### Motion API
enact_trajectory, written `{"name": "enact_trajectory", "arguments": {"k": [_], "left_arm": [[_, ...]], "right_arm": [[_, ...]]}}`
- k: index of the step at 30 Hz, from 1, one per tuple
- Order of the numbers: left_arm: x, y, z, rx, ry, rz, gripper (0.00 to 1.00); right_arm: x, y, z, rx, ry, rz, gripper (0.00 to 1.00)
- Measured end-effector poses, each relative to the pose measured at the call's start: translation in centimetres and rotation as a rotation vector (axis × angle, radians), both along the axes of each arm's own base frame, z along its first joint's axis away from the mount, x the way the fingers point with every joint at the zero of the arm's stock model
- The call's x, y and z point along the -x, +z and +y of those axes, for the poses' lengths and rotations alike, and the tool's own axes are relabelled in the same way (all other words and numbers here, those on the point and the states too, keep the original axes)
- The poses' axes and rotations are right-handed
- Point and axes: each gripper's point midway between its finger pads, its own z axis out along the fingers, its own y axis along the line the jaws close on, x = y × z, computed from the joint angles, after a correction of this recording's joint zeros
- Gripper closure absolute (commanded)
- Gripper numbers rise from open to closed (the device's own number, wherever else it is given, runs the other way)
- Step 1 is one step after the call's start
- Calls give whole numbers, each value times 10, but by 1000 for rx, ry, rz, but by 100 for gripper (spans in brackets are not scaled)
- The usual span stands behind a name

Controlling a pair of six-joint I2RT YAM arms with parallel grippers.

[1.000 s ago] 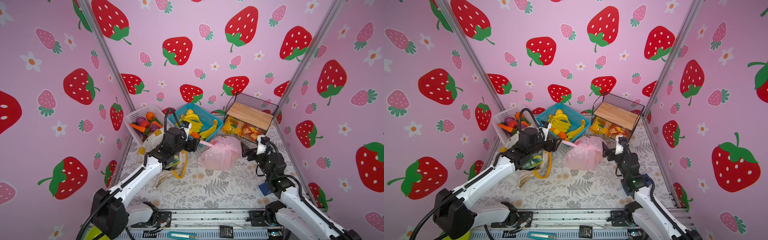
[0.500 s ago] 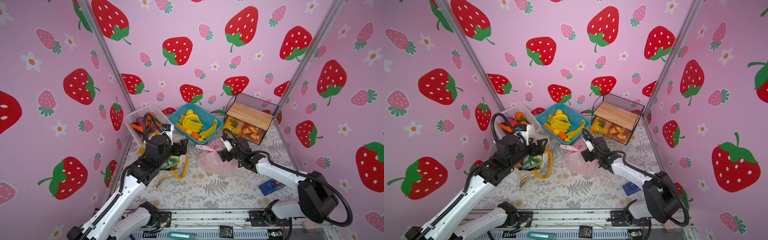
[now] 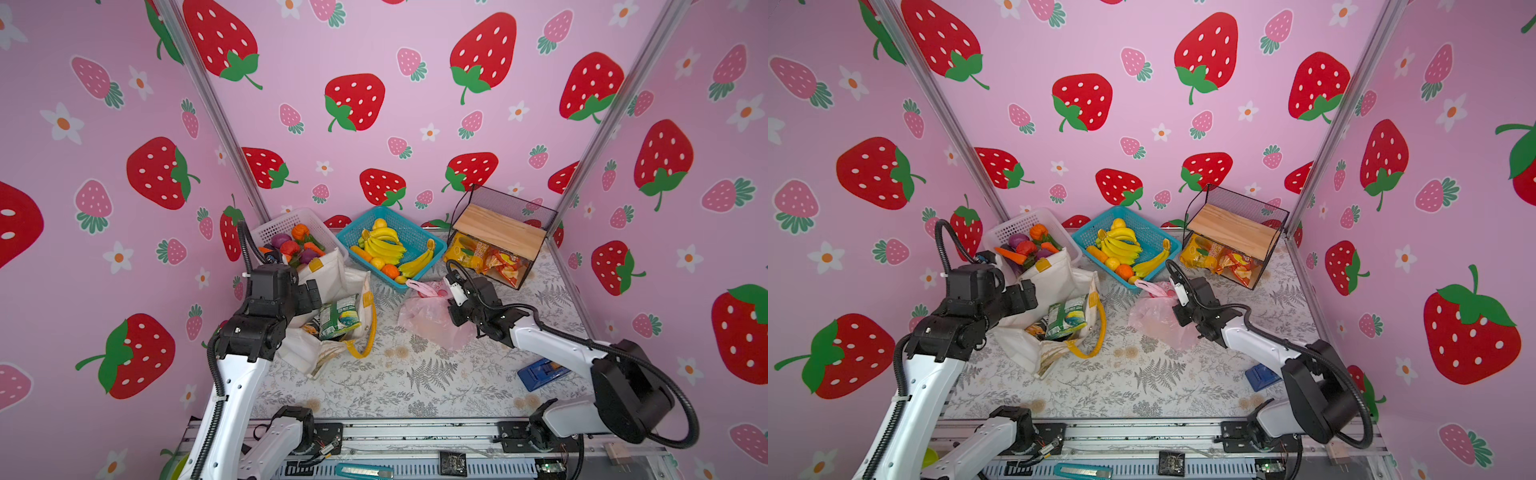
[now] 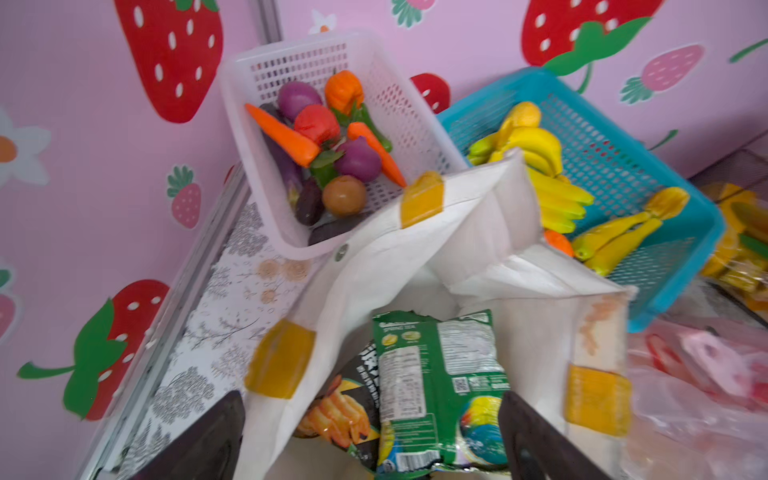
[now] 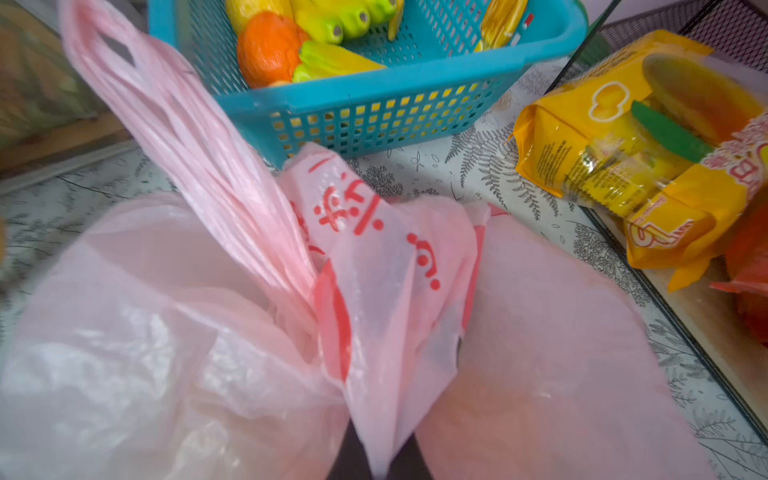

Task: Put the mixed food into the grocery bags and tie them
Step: 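Grasp the pink bag's knot with the right gripper while the left grasps the tote handle, then lift the pink bag with the right gripper and carry it over the white tote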

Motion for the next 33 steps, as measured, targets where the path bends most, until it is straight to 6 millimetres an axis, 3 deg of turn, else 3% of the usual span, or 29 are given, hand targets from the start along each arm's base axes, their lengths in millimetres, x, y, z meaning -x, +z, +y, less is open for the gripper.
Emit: {"name": "enact_trajectory", "arguments": {"k": [5,8,12,18,24,33], "left_arm": [[-17,-40,20,-39,10,167,1],[-31,-68,27,-49,11,271,10],[-39,-94,25,-10,-8,353,44],[-23,-87,-10,163,-96,253,100],[-4,-78,-44,368,-156,184,100],[27,-60,-89,666,-215,118,100]], "right_arm": [[14,66,9,-207,62,-91,100],[25,87,16,-285,115,-101,100],[40,101,18,-330,167,-94,100],[64,152,21,-406,284,-153,100],[91,199,39,-520,470,-187,100],[86,241,53,-530,534,-219,100]]}}
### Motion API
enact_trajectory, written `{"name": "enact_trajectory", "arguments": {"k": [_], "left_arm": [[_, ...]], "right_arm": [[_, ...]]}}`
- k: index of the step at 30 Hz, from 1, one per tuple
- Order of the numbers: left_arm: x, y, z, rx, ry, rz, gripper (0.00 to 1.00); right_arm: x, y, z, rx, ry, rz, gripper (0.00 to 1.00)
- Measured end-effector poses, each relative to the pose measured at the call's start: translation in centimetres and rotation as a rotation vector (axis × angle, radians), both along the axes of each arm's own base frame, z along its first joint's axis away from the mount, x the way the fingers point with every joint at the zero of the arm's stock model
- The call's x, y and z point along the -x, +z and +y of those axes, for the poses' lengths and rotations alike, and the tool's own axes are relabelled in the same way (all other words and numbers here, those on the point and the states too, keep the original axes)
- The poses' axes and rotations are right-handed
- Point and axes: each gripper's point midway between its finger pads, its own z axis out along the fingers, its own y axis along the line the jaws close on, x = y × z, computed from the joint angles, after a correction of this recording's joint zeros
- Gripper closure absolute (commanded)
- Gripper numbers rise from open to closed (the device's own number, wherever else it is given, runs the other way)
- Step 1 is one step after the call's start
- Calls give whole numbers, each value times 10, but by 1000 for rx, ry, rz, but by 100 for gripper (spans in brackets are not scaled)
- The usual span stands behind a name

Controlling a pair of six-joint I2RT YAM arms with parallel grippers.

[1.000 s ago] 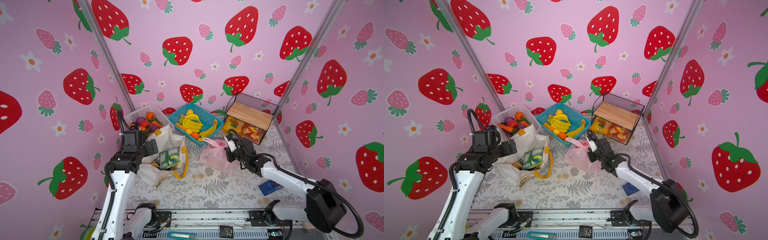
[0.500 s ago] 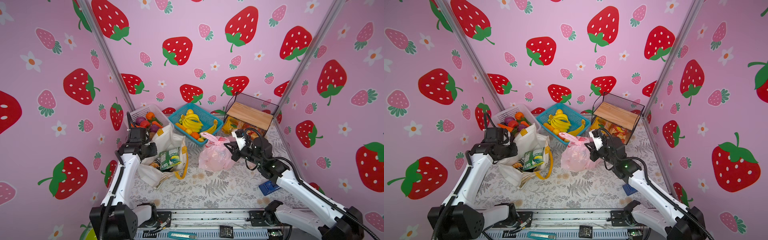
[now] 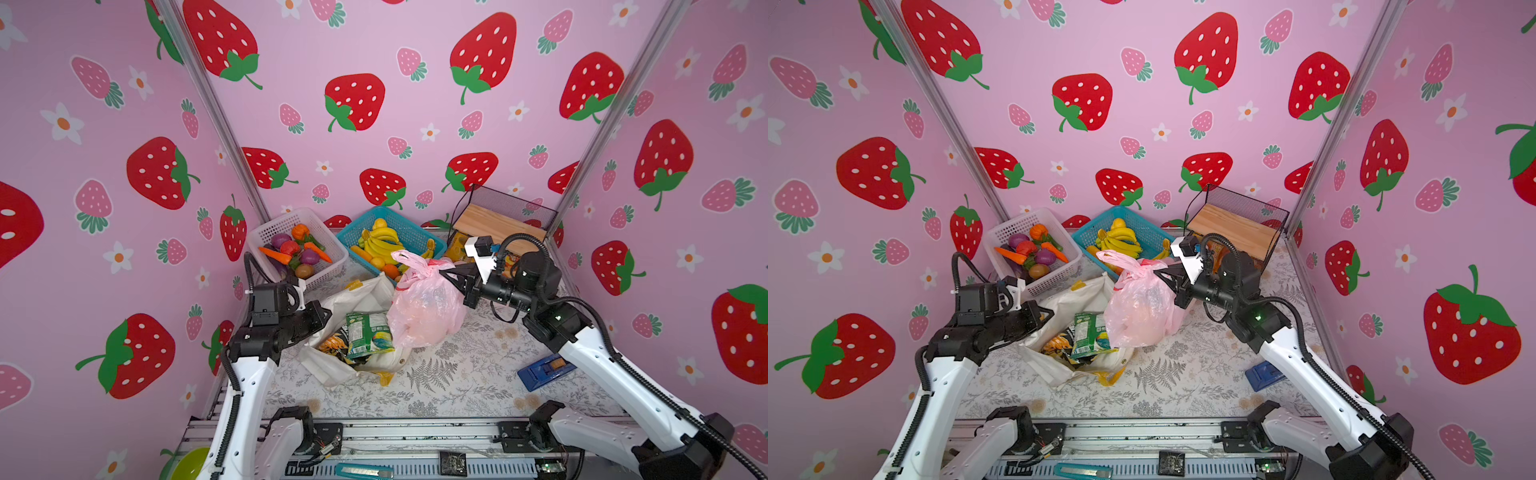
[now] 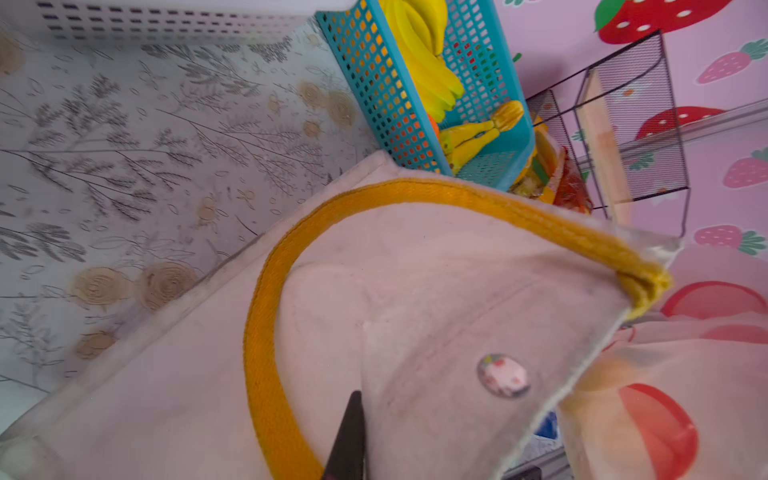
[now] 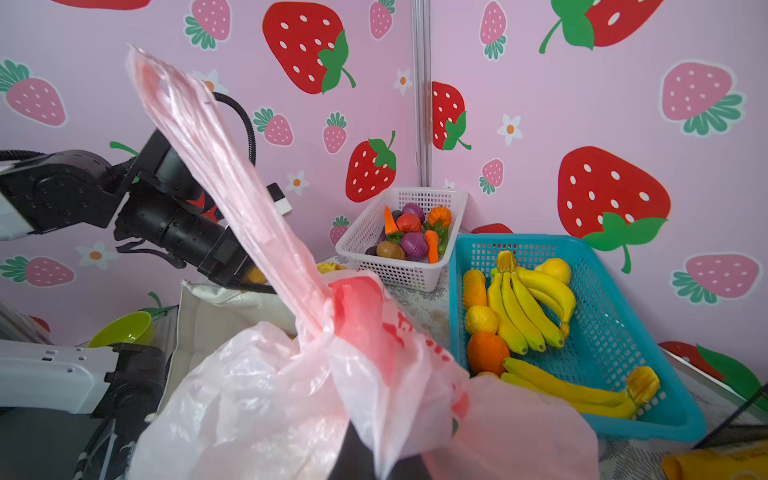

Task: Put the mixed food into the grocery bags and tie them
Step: 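Lift the pink bag with the right gripper and carry it over the white tote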

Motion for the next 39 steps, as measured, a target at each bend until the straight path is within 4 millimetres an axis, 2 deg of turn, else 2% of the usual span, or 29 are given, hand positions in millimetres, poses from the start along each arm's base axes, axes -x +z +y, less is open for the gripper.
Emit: {"name": "enact_trajectory", "arguments": {"k": [7,13,18,23,26,29,32,36,39], "left_arm": [[1,-7,-11,73,-36,31,100],[-14,-18,-11,86,-40,67,100],[-30,-25,-9,91,-32,88,100],[-42,-25,-8,94,-28,91,100],[-46,-26,-7,95,-28,90,100],[-48,-28,-7,95,-27,94,100],[-50,-28,-7,96,-26,96,100],[-51,-26,-8,92,-40,87,100],[-51,-22,-9,93,-58,79,100]], "right_arm": [[28,24,32,-39,222,-21,100],[69,42,53,-91,392,-19,100],[102,69,69,-174,527,-4,100],[127,91,91,-237,634,31,100],[133,91,103,-271,681,87,100],[126,70,117,-271,689,169,100],[106,29,131,-226,641,267,100],[54,-38,136,-129,463,358,100],[16,-70,132,-32,285,323,100]]}}
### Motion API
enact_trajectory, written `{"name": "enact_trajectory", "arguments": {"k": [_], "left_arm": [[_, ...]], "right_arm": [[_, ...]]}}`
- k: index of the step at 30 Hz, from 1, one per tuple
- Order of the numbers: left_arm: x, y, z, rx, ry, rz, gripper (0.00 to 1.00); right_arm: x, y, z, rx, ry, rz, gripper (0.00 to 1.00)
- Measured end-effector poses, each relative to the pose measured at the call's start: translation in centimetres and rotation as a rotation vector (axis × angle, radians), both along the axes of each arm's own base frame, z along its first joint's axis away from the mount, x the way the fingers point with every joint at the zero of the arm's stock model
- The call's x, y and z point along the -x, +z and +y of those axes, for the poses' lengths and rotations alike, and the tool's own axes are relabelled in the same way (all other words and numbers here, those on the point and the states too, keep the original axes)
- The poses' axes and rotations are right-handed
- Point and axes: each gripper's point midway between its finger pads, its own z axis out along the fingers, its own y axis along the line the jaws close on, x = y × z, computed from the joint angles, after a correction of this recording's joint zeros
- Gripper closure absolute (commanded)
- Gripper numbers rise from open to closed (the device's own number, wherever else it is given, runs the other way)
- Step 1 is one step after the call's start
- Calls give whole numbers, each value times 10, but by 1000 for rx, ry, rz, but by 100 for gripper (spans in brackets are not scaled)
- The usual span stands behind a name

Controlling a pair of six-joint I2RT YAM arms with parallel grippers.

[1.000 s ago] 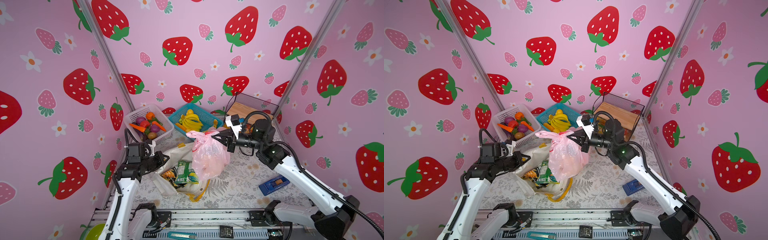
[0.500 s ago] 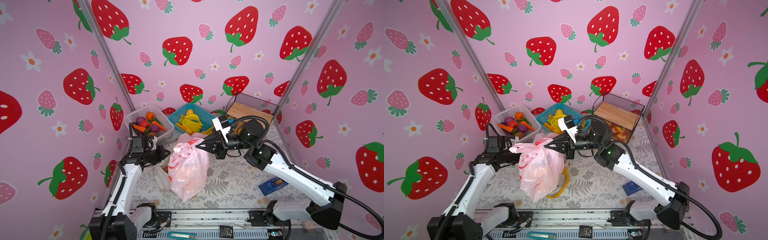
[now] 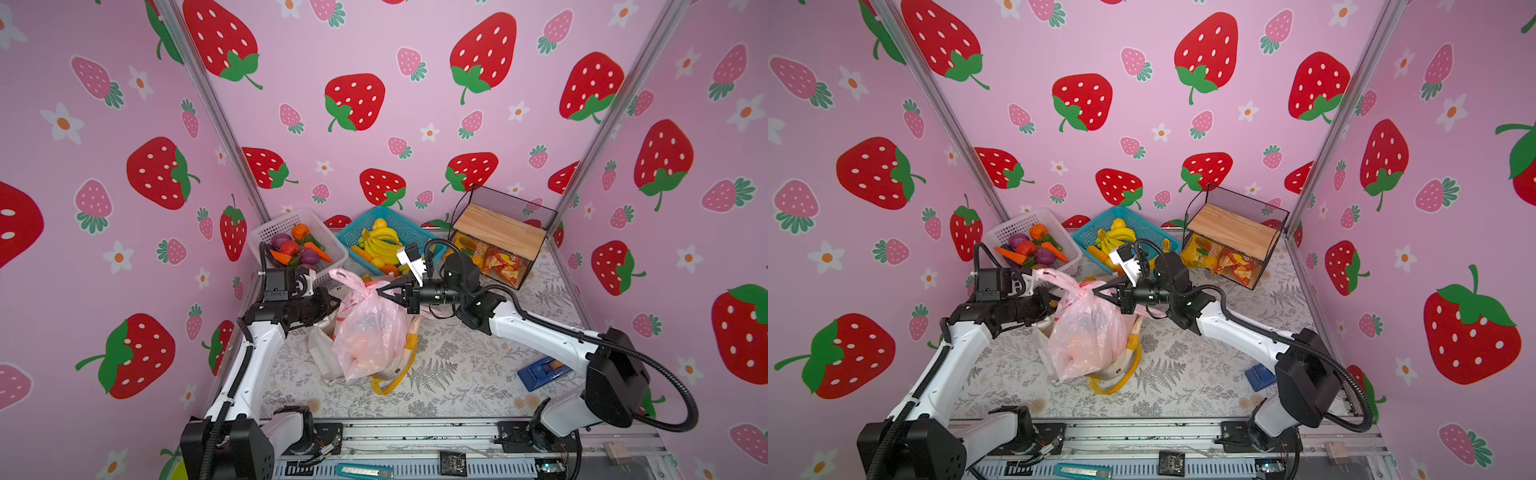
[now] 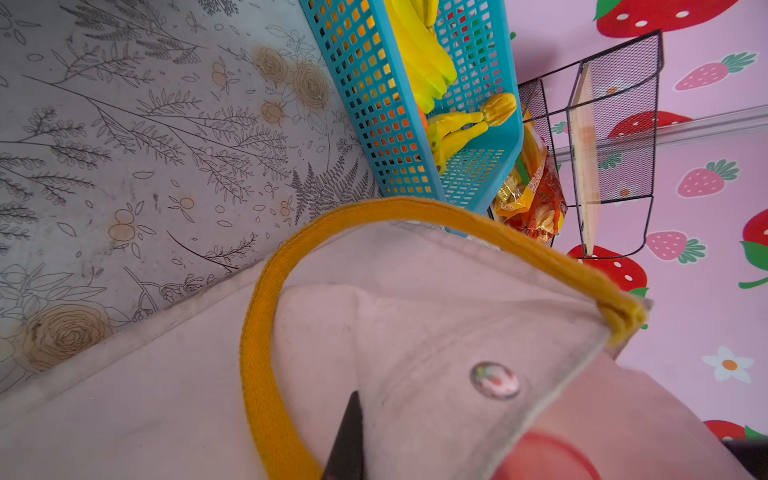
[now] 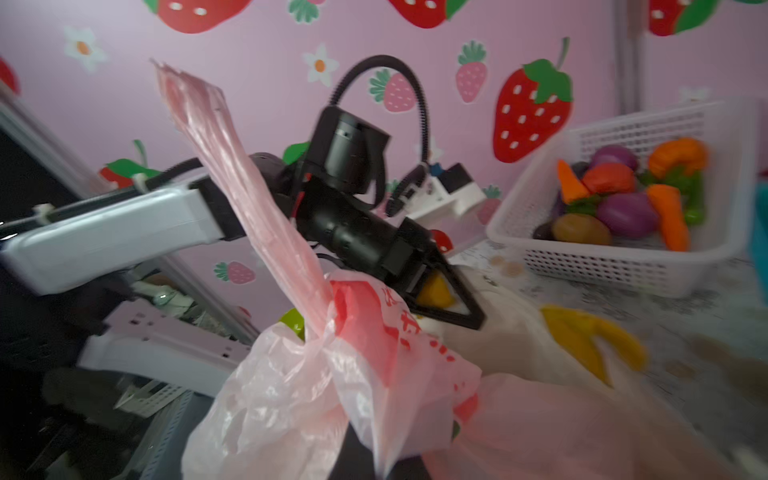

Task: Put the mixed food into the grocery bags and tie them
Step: 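Lift the pink bag with the right gripper and carry it over the white tote, then lower the pink bag into the white tote with the right gripper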

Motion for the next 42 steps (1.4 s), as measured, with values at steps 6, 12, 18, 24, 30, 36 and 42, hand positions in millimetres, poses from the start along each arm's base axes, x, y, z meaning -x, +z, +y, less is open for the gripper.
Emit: {"name": "enact_trajectory", "arguments": {"k": [6,12,18,24,30,36,42], "left_arm": [[0,10,-6,28,-35,-18,100],[-5,8,-14,72,-54,-3,100],[-14,0,-15,81,-54,11,100],[-14,1,-15,77,-53,6,100],[-14,0,-14,72,-59,2,100],[-13,0,-14,71,-60,4,100],[-12,-1,-15,64,-67,4,100]], "right_arm": [[-36,-13,-18,198,-250,-260,100],[-29,-14,-17,299,-317,-468,100],[-18,-55,2,389,-238,-489,61],[-6,-49,-3,406,-164,-490,30],[24,-3,-12,329,-67,-551,17],[38,-22,12,360,45,-585,28],[28,-94,31,499,103,-540,35]]}}
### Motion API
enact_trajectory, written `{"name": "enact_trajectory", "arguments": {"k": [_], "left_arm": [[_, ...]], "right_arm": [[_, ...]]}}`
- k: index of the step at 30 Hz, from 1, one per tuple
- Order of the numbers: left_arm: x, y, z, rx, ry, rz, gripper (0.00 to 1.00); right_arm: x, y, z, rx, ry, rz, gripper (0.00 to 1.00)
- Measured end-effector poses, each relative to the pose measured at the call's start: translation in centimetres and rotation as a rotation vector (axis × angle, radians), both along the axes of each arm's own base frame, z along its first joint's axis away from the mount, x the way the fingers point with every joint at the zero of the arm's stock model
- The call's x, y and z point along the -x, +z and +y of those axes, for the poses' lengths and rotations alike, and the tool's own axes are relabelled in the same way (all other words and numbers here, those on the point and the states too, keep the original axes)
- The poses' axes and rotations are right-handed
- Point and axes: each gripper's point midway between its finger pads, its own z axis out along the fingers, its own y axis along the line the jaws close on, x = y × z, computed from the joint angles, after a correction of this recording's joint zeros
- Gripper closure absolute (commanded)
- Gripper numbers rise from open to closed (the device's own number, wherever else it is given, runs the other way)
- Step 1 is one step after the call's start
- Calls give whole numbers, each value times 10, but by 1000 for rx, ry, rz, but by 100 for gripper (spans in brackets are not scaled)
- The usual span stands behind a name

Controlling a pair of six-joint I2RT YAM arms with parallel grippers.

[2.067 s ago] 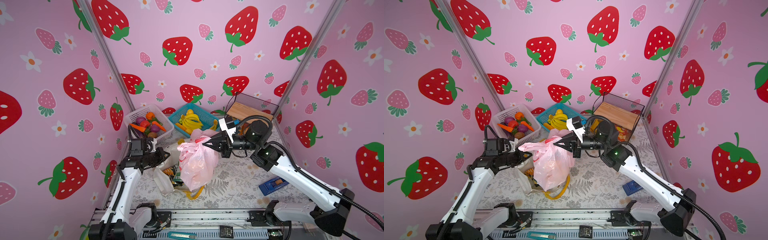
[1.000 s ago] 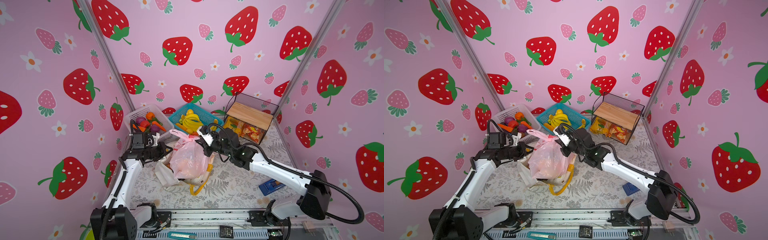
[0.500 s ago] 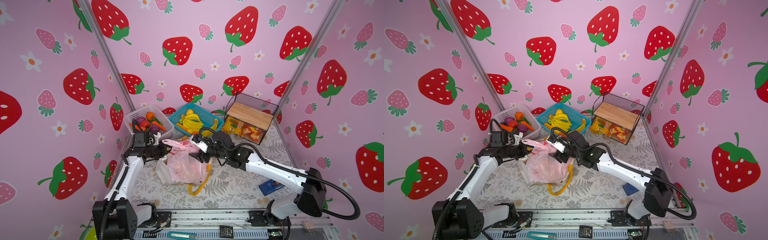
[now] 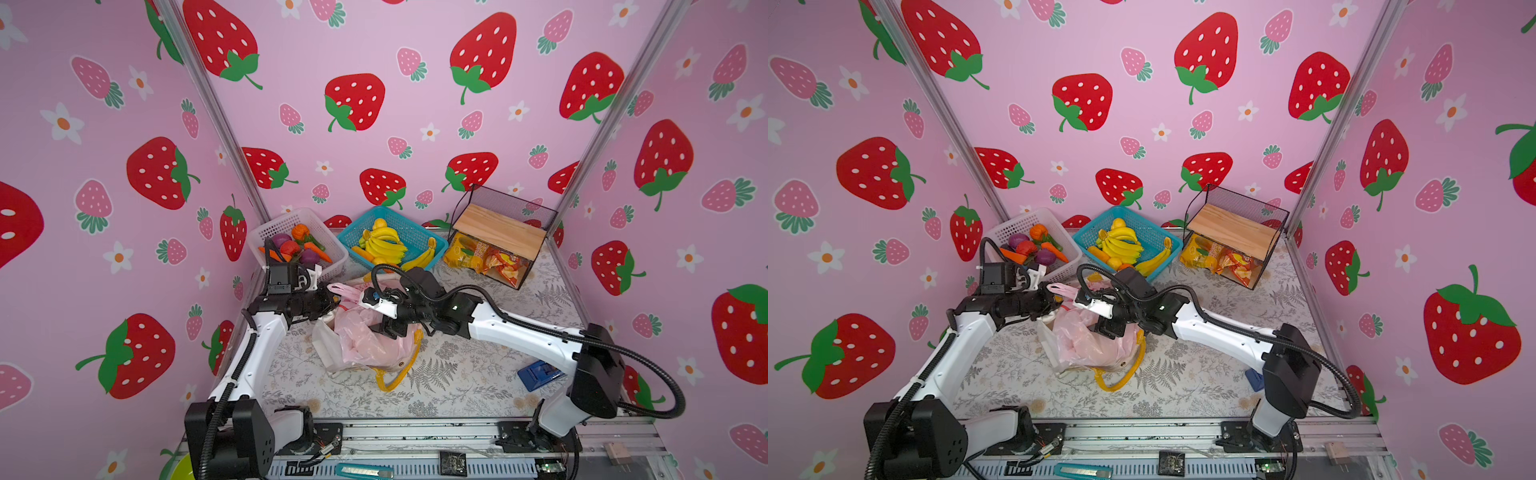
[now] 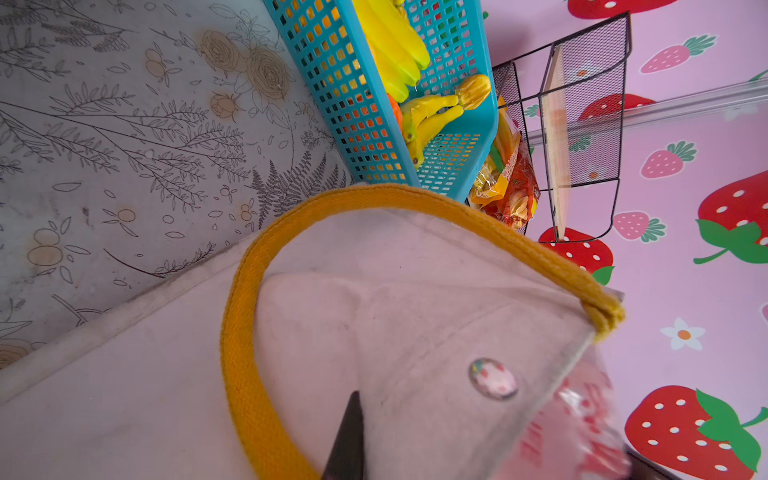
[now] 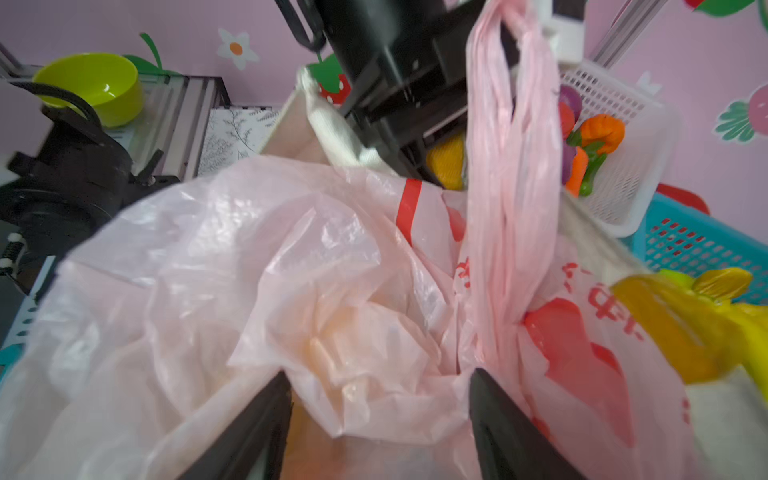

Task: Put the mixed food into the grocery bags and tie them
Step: 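Lower the pink bag into the white tote with the right gripper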

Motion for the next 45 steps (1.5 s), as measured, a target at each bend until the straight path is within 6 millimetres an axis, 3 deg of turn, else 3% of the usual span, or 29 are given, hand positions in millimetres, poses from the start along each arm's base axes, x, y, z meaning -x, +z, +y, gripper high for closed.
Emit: {"name": "enact_trajectory", "arguments": {"k": [3,6,13,17,24,27,33,37,39,42,45], "left_arm": [[1,1,1,-12,-4,-2,99],[1,1,2,-28,-7,-7,95],[-2,8,5,-50,-3,-23,65],[-4,17,13,-104,29,-51,55],[6,27,41,-287,110,-88,47],[15,34,46,-323,123,-113,44],[27,36,45,-342,99,-120,49],[29,34,39,-321,70,-111,66],[28,32,38,-316,58,-106,81],[26,28,35,-298,44,-87,100],[23,28,32,-280,42,-87,100]], "right_arm": [[-11,-20,5,44,-35,-3,40],[-23,-27,12,56,-74,-10,44],[-54,-47,32,66,-214,2,48],[-68,-66,36,71,-289,19,47],[-71,-58,37,27,-313,43,28],[-66,-45,35,-3,-289,68,21],[-46,15,16,-100,-222,72,15],[-27,49,3,-148,-156,48,21],[-16,48,1,-137,-121,39,28],[-1,27,7,-85,-74,46,39],[10,-5,19,-21,-32,57,45]]}}
